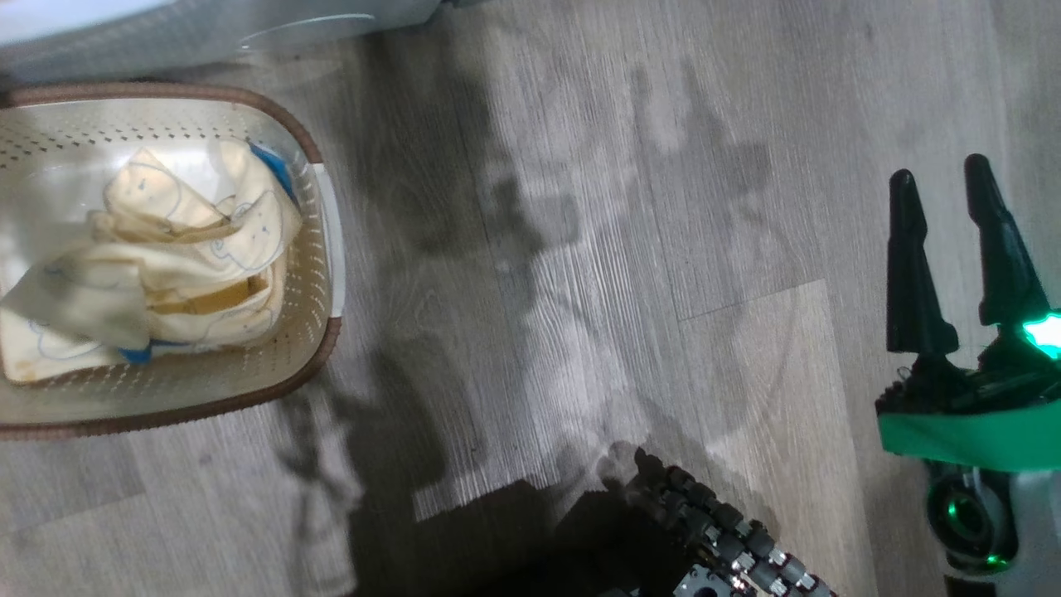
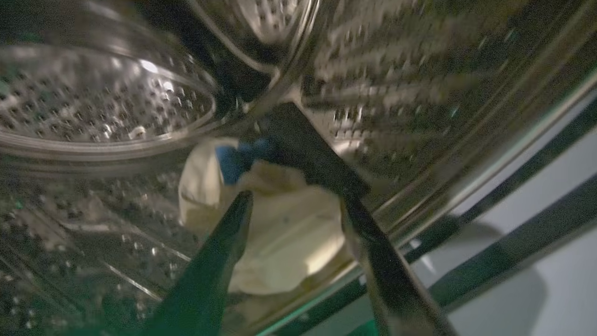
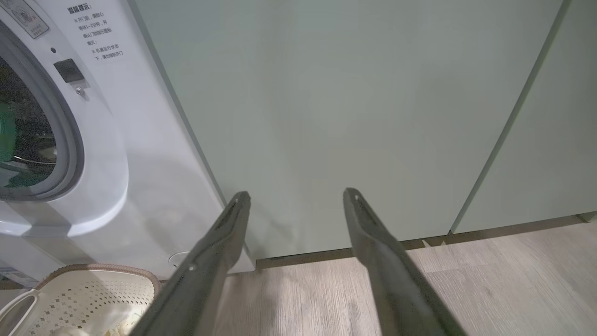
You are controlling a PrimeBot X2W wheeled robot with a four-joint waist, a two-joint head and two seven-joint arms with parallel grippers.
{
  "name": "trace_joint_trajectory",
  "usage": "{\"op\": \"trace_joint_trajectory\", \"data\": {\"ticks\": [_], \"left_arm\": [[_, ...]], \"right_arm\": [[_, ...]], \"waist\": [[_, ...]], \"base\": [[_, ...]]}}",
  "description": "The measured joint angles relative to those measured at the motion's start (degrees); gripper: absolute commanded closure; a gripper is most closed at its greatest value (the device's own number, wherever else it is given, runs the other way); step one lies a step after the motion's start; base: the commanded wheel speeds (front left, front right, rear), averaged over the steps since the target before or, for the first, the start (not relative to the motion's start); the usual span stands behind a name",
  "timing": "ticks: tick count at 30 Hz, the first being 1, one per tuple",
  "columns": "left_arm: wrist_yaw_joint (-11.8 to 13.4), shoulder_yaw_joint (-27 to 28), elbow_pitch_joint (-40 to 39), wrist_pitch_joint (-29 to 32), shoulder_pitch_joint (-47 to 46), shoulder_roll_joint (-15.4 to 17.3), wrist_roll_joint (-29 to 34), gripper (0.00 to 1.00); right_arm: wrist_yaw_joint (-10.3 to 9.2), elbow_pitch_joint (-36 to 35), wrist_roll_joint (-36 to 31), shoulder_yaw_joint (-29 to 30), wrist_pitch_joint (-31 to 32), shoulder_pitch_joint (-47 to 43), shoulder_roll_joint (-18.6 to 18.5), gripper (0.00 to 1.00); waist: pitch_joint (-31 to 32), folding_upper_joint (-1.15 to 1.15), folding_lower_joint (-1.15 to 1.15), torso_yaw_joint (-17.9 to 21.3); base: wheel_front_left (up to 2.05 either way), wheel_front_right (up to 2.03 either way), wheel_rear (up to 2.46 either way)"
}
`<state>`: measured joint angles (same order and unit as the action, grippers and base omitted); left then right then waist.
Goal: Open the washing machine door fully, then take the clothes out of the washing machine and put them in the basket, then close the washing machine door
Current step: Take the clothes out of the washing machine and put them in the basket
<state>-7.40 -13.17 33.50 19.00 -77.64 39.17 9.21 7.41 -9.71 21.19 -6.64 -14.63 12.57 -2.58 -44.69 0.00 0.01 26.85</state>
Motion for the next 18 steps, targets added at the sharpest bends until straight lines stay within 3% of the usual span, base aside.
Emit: {"op": "trace_joint_trajectory", "data": {"ticks": [10,11,12,15,18], "left_arm": [[1.6,-0.6,0.4,9.3,-1.7,1.3,1.4,0.00],[1.6,-0.6,-0.6,10.1,-1.4,1.2,1.4,0.06],[2.1,-0.6,-1.6,11.4,-1.0,1.2,1.4,0.36],[2.6,-0.5,-5.0,14.1,0.7,1.3,1.3,1.00],[2.8,-0.3,-9.0,15.4,3.4,1.5,0.1,1.00]], "right_arm": [[0.00,0.0,0.5,-0.9,0.0,0.9,0.1,0.00],[0.00,-0.1,0.5,-0.9,0.0,1.1,0.1,0.00],[0.00,-0.2,0.5,-0.9,0.0,1.1,0.1,0.00],[0.00,-0.2,0.5,-0.9,0.0,1.1,0.1,0.00],[0.00,-0.2,0.5,-0.9,0.0,1.1,0.1,0.00]], "waist": [[-1.4,0.00,0.00,0.7],[-1.4,0.00,0.00,0.7],[-1.4,0.00,0.00,0.7],[-1.6,0.00,0.00,0.7],[-1.9,0.00,0.00,0.8]], "base": [[0.00,0.00,0.00],[0.00,0.00,0.00],[0.00,0.00,0.00],[0.00,0.00,0.00],[0.00,0.00,0.00]]}}
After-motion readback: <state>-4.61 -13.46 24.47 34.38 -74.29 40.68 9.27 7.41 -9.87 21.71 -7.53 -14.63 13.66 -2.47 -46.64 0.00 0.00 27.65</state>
